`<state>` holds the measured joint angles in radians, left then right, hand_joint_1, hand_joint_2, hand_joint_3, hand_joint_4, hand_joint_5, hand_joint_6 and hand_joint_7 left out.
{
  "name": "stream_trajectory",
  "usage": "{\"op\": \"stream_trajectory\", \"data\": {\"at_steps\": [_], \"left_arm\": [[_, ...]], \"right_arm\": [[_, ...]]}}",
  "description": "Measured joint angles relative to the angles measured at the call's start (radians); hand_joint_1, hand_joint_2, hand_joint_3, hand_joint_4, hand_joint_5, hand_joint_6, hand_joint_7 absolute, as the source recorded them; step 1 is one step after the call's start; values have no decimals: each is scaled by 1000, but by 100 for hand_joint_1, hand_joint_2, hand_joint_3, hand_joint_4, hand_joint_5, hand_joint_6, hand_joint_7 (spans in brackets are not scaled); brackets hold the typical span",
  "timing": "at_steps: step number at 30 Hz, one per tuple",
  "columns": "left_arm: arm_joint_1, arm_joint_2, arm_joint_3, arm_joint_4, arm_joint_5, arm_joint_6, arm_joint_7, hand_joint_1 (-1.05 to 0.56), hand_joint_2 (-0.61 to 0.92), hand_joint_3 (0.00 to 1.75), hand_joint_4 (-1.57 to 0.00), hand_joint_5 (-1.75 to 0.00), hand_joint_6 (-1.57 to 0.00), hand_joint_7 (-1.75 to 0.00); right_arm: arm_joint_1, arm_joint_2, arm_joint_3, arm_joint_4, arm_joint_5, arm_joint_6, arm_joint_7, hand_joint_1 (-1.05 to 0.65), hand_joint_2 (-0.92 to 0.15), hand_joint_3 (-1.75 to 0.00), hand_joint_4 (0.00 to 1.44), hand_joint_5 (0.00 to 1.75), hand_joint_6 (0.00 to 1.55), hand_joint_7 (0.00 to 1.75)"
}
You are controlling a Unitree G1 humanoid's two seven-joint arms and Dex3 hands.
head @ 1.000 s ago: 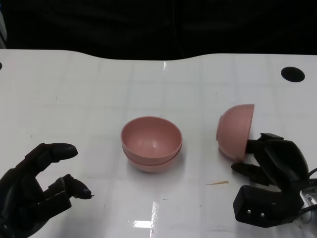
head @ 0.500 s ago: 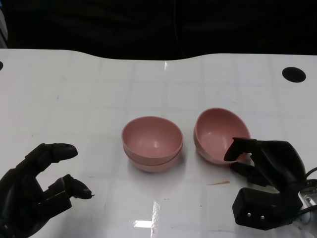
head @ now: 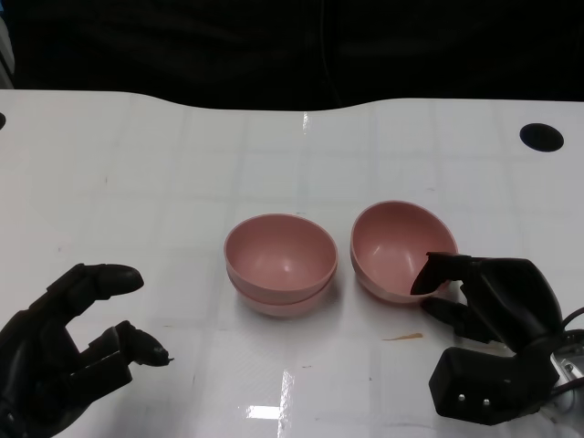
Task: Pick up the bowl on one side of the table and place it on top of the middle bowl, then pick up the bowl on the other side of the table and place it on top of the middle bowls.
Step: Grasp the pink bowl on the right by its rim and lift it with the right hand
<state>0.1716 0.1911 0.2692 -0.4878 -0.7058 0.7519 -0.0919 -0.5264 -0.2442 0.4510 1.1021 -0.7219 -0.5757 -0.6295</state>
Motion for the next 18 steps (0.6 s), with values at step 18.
{"op": "stream_trajectory", "data": {"at_steps": [18], "left_arm": [[-5,0,0,-3,0,13,19,28,92,148,-43,-175,-4,-175]], "right_arm": [[0,-28,-7,-2,1,-42,-70,-20,-72,-79,82,175,68,159]]}}
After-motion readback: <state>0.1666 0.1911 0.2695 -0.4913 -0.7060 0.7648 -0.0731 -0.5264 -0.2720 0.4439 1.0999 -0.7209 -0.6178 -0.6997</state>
